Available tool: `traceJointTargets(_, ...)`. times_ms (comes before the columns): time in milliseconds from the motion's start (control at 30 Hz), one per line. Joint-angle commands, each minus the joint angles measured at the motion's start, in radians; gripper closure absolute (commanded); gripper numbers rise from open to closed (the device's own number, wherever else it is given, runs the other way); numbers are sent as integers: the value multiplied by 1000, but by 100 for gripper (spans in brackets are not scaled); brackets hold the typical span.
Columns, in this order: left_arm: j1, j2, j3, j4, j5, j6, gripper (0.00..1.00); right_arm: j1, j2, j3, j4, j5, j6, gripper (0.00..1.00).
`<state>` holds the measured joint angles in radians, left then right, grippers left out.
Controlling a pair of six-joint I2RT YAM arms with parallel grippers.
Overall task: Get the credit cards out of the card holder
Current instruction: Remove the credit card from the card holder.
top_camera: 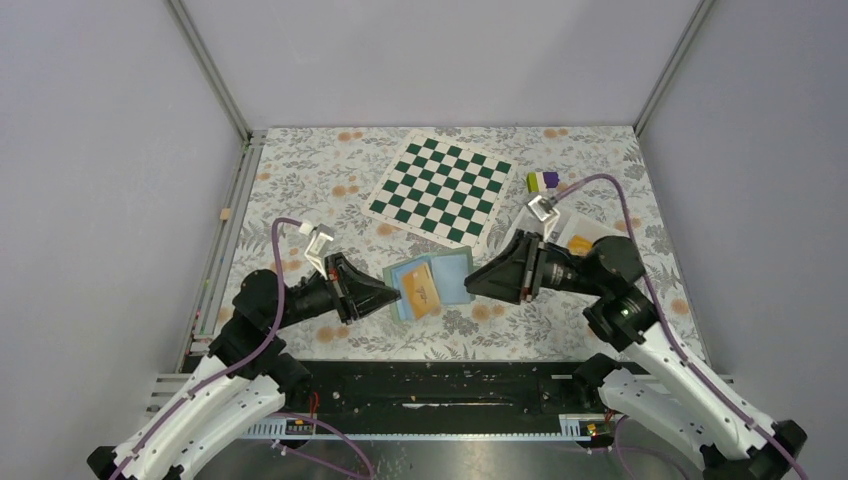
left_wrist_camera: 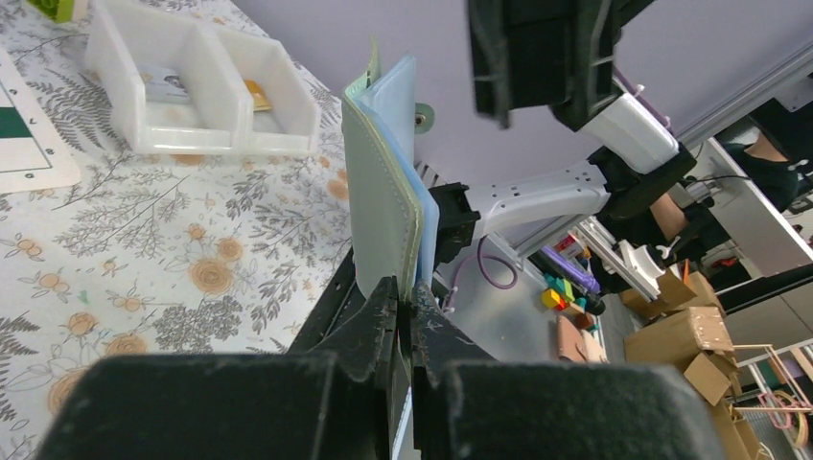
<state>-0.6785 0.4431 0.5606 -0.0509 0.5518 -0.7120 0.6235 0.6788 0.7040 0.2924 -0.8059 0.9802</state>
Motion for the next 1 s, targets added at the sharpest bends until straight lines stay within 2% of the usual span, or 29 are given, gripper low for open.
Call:
traceJointTargets(0,-5,11,8,141,42,-49,100,37,64,21,38,22,-15,52)
traceJointTargets(300,-6,41,18,190,105,-77,100,89,182,55,57,46,-26,53)
traceJointTargets(400,-5,53,21,225,127,-98,100,91,204,85,2,20,-74,51)
traceJointTargets(667,-5,74,23,253,145,-101,100,95,222,71,-17,24,-131,45)
traceJointTargets(833,-5,85,17,269,148,-107,100,104,209,87,-104,69,-189,44)
traceJointTargets(967,-5,91,18,278,148,-106,100,107,212,95,-109,55,-186,44)
